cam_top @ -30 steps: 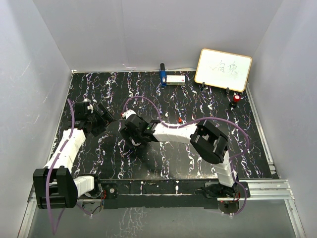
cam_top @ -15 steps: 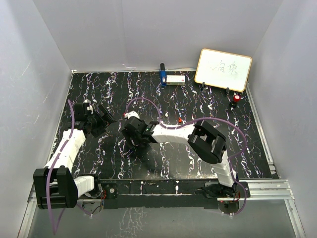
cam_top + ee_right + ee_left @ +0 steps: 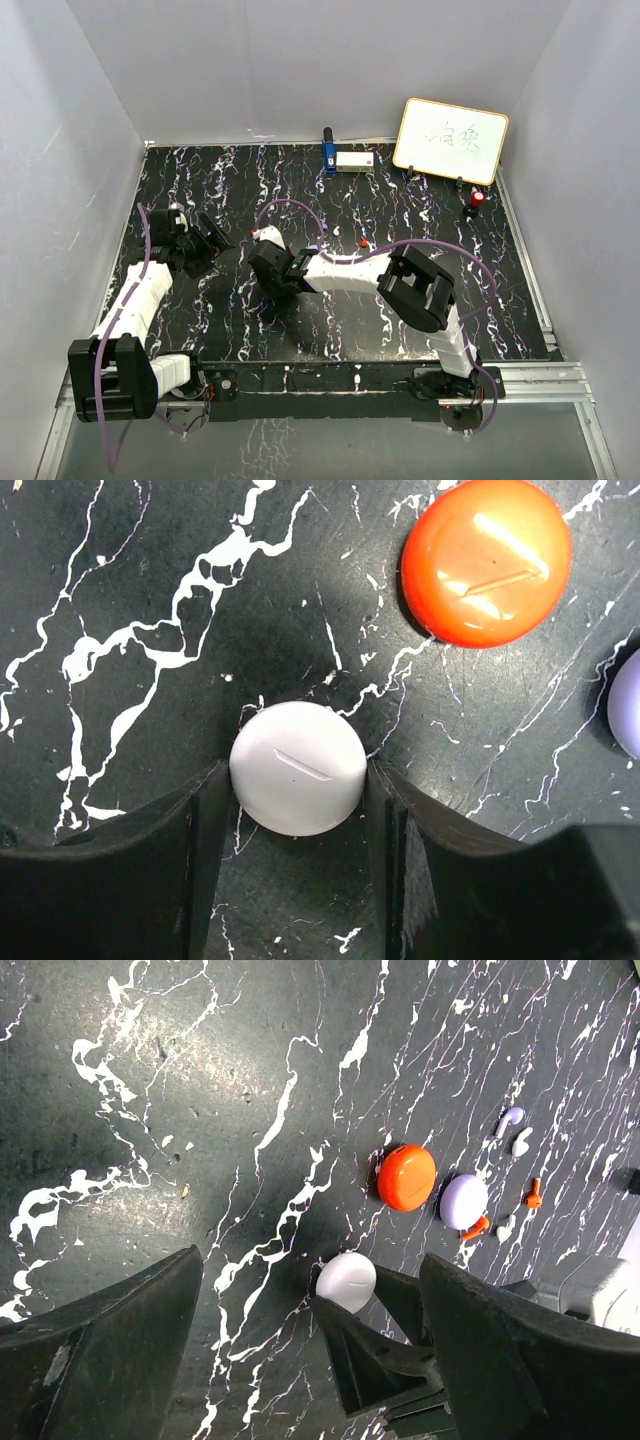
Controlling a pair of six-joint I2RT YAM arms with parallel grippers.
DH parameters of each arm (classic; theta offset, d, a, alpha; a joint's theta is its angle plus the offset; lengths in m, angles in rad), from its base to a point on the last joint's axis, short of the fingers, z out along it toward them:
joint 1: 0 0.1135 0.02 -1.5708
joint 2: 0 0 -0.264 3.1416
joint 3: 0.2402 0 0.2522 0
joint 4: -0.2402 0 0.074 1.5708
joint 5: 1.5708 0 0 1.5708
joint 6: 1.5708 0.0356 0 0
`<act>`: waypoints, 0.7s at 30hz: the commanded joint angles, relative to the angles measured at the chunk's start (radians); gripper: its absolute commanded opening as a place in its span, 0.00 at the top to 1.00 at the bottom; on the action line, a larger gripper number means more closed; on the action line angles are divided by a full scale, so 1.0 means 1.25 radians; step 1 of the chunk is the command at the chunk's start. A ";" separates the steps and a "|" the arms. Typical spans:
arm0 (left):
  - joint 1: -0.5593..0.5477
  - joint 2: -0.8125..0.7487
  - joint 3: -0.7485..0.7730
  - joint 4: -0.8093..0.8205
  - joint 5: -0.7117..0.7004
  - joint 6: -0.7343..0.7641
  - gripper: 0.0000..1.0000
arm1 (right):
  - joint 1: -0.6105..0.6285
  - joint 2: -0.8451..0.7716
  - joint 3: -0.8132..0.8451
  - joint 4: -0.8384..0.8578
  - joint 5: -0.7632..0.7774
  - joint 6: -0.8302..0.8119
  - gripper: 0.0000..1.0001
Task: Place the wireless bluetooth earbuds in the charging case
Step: Pick up the charging case at the center of the board.
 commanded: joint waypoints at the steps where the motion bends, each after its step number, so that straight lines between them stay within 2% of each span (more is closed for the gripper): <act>1: 0.007 -0.017 -0.009 -0.001 0.032 -0.003 0.12 | 0.003 0.021 -0.002 -0.007 0.009 -0.059 0.55; 9: 0.006 -0.024 -0.016 0.011 0.053 -0.011 0.12 | -0.010 -0.027 -0.100 0.096 -0.060 -0.313 0.59; 14: 0.007 -0.010 -0.027 0.032 0.110 -0.007 0.13 | -0.059 -0.081 -0.173 0.174 -0.161 -0.379 0.64; 21: 0.007 0.015 -0.049 0.119 0.245 0.002 0.15 | -0.118 -0.219 -0.293 0.314 -0.289 -0.457 0.65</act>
